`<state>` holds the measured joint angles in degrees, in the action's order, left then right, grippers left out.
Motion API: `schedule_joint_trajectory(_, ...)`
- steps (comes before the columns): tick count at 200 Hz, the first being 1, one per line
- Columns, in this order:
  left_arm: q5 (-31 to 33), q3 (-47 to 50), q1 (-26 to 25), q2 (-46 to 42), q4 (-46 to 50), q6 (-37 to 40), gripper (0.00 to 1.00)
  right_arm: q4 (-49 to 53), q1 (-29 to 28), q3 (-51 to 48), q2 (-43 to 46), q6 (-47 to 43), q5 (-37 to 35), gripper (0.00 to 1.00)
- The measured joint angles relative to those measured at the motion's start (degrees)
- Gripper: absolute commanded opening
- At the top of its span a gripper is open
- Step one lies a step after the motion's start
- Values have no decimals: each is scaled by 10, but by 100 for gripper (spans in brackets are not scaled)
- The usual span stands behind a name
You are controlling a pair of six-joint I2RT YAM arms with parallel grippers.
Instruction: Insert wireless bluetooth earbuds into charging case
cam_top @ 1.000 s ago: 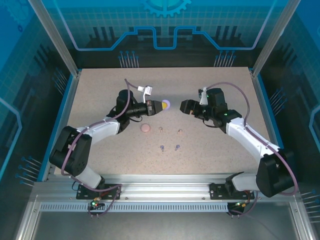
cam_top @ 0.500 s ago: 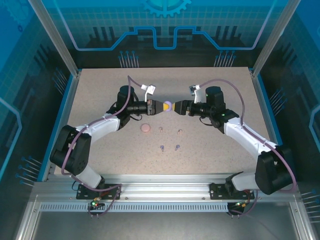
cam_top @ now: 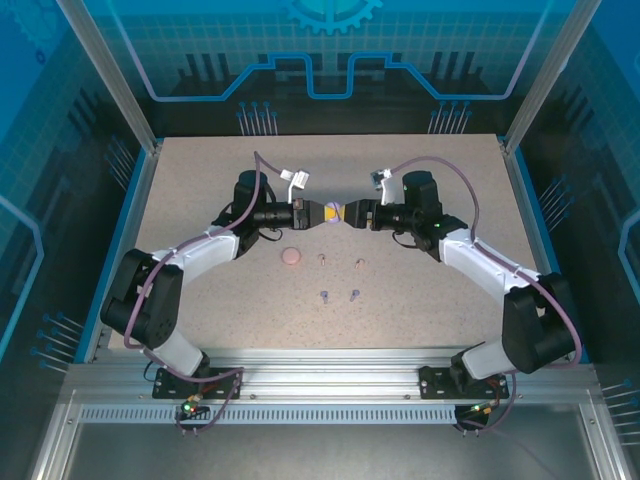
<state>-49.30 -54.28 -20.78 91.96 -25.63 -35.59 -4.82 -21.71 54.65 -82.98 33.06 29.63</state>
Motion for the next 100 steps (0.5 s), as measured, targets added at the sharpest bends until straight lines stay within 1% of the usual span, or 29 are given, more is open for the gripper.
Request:
schedule_joint_trajectory(81, -6, -10, 0, 0, 6, 13, 0, -3, 13, 0, 0, 10, -11, 61)
schedule_joint_trajectory(88, -7, -11, 0, 0, 8, 15, 0, 0, 13, 0, 1, 14, -14, 63)
schedule_joint_trajectory(100, -8, -12, -1, 0, 11, 19, 0, 14, 13, 0, 5, 27, -23, 70)
